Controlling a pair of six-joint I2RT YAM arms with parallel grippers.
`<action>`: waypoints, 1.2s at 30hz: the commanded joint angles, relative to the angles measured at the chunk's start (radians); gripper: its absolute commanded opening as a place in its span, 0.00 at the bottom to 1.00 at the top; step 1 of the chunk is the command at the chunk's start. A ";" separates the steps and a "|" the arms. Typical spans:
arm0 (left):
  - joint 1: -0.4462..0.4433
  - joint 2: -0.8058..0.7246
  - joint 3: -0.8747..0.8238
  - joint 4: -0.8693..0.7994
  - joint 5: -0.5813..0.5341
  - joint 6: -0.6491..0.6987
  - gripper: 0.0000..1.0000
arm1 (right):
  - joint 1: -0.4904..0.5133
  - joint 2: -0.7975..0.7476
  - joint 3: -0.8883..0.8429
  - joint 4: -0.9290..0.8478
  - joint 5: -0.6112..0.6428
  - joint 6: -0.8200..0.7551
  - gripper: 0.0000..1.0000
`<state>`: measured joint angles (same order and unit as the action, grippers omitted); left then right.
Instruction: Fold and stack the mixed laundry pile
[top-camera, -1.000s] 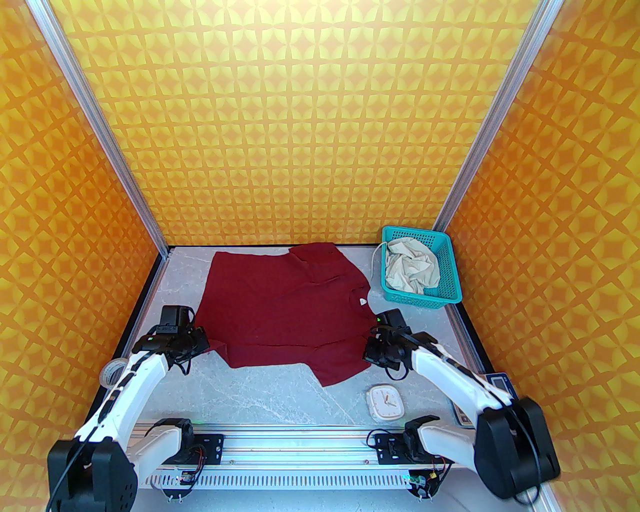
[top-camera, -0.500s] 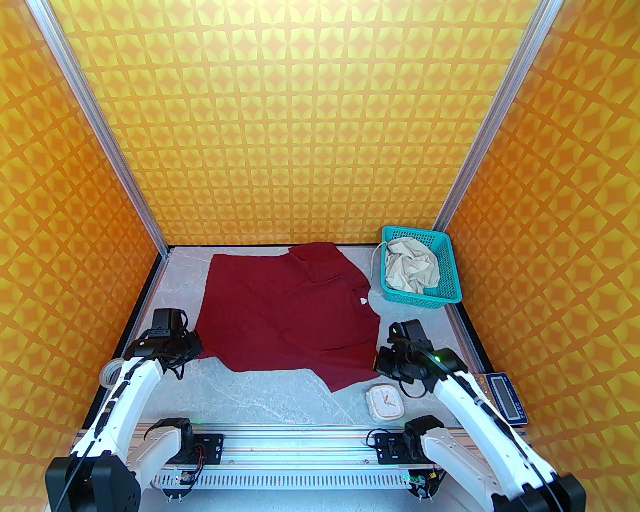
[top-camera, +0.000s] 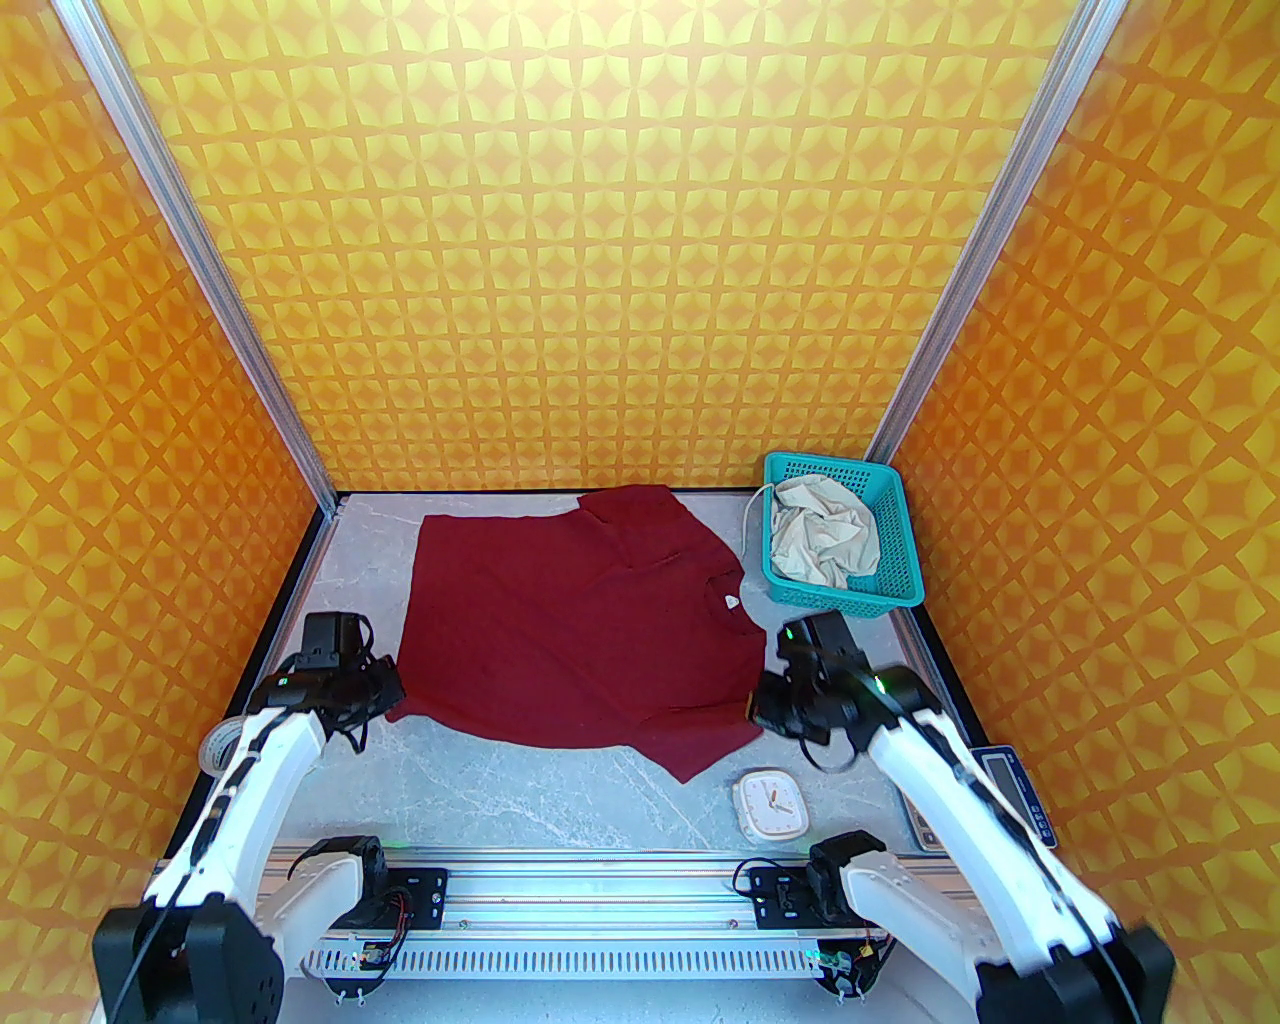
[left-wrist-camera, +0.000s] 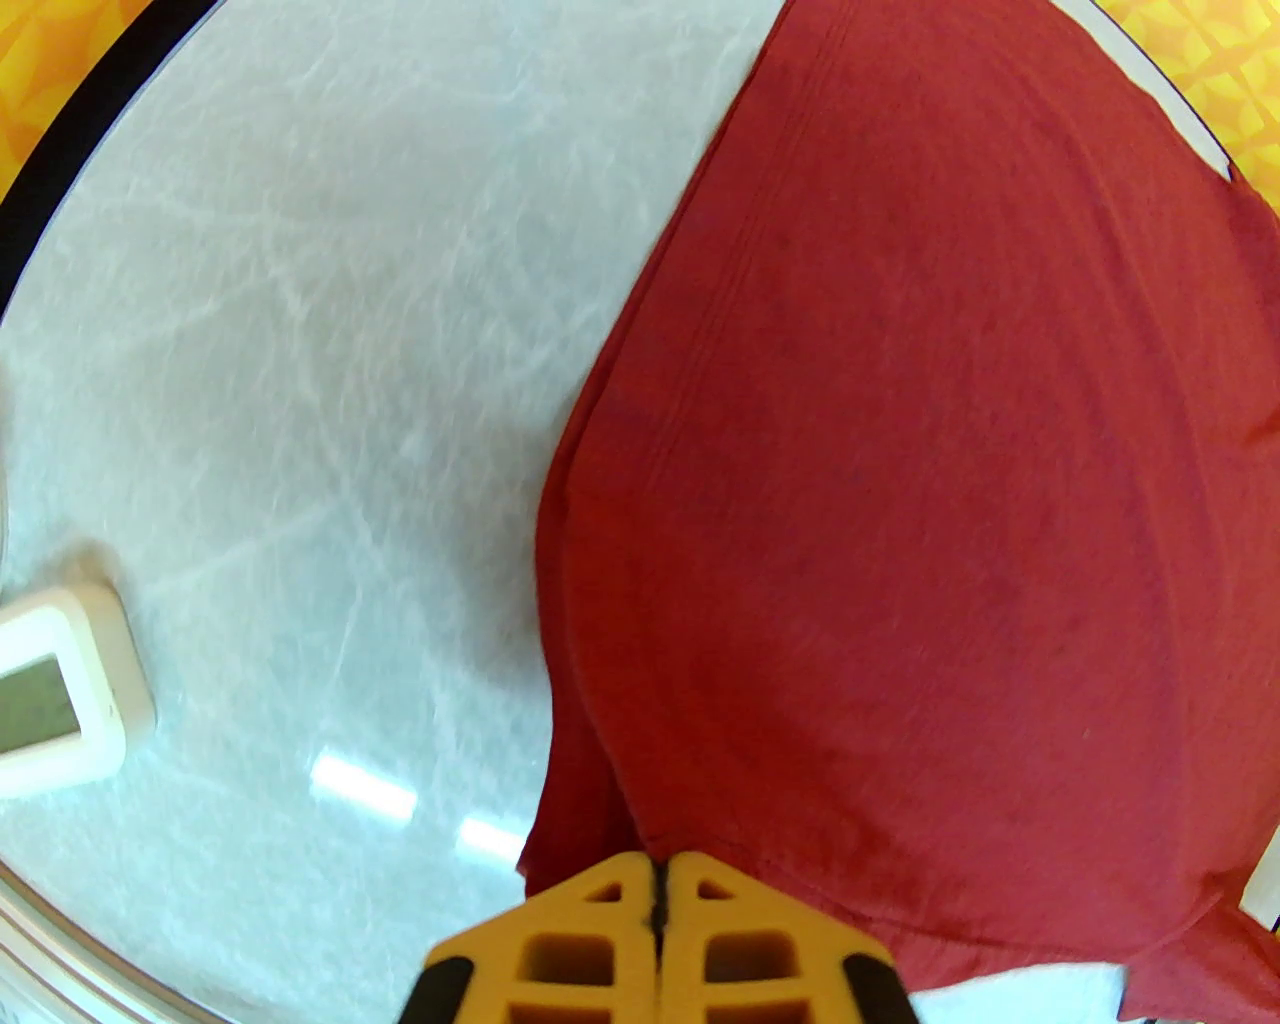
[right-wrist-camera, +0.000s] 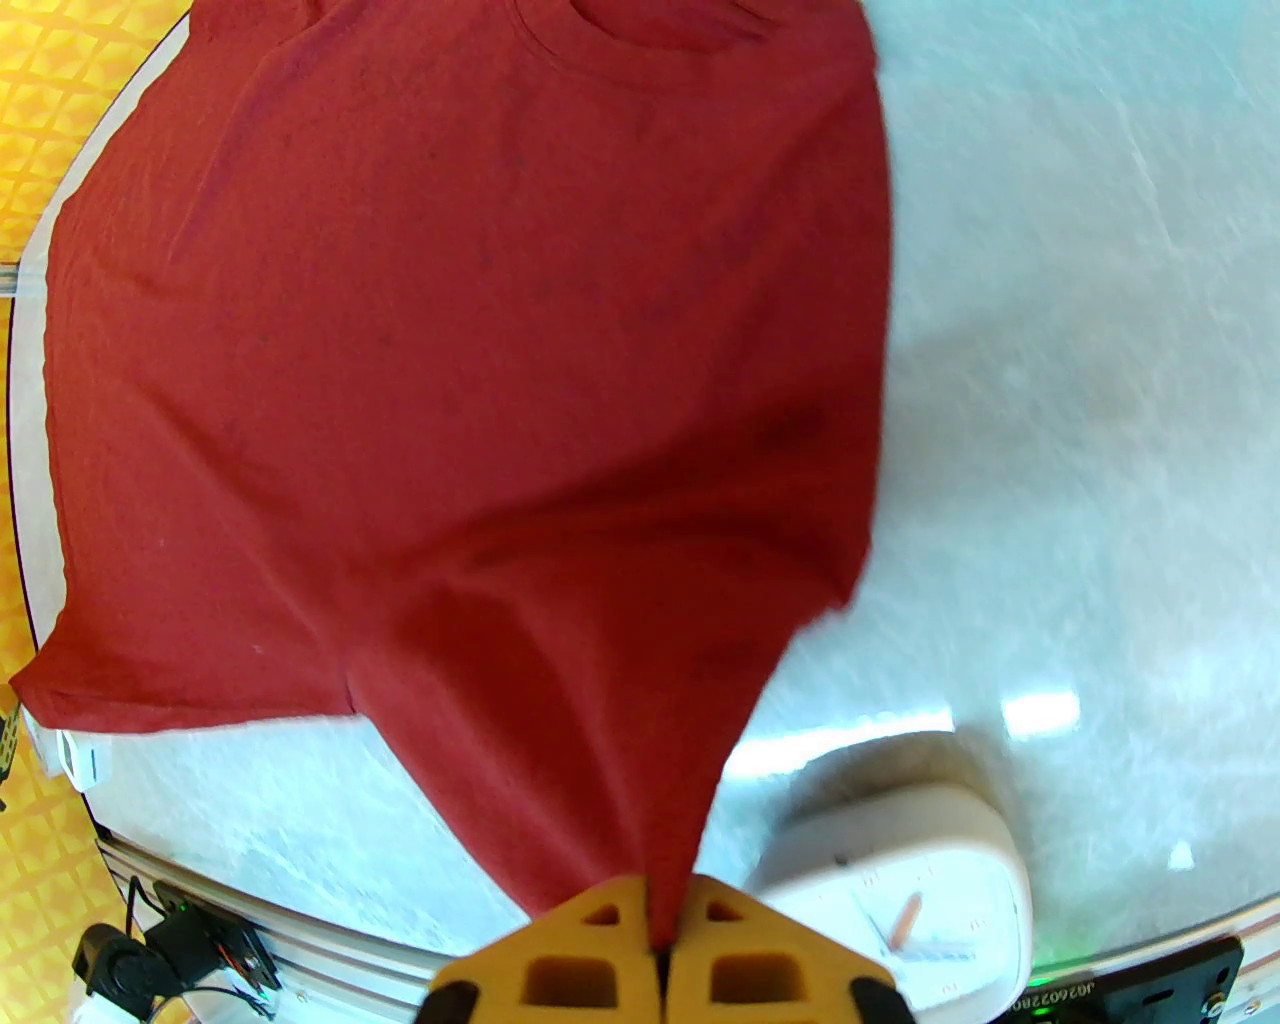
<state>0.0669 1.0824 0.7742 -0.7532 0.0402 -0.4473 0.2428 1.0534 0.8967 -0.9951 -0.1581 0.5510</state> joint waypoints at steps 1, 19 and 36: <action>0.014 0.075 0.065 0.093 -0.019 0.016 0.00 | 0.006 0.073 0.095 0.081 0.020 -0.046 0.00; 0.083 0.344 0.191 0.221 0.033 0.036 0.00 | 0.007 0.447 0.437 0.170 0.075 -0.119 0.00; 0.122 0.549 0.247 0.290 0.084 -0.007 0.00 | 0.003 0.768 0.675 0.215 0.089 -0.142 0.00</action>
<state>0.1799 1.6047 0.9794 -0.4923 0.1043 -0.4374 0.2428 1.7718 1.5219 -0.8085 -0.0940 0.4313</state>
